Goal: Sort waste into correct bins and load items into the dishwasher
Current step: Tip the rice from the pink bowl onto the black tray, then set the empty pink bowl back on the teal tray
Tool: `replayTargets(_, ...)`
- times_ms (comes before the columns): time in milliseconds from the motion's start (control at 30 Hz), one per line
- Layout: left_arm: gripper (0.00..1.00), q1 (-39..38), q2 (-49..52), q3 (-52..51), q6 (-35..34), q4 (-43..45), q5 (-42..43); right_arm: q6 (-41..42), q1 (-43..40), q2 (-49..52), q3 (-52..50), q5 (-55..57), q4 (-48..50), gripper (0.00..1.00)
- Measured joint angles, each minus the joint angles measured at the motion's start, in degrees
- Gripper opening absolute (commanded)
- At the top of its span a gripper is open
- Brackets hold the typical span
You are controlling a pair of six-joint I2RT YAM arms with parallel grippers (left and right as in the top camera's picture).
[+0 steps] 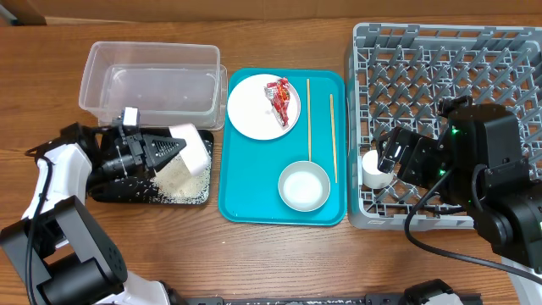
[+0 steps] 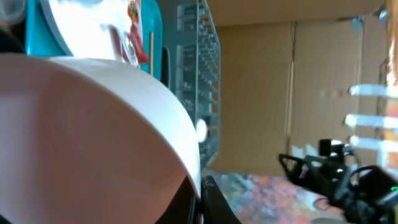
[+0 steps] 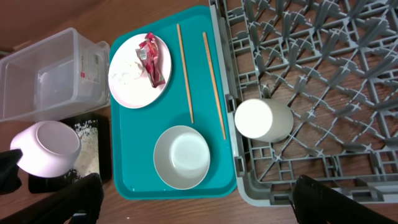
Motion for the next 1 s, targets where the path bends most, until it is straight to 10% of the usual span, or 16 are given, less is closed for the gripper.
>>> replayTargets(333,0.04,-13.7,-4.8,0.1,-1.6,-2.1,-10.8,0.0,0.0,0.0,0.0,0.0,-0.2,1.0)
replayTargets(733,0.05,-53.2,-10.6,1.1,-30.9,15.0,-62.6,0.0,0.0,0.0,0.0,0.0,-0.3,1.0)
replayTargets(1000,0.49,-64.7,-9.4,1.1,-40.0,15.4,-81.9,0.0,0.0,0.0,0.0,0.0,-0.3,1.0)
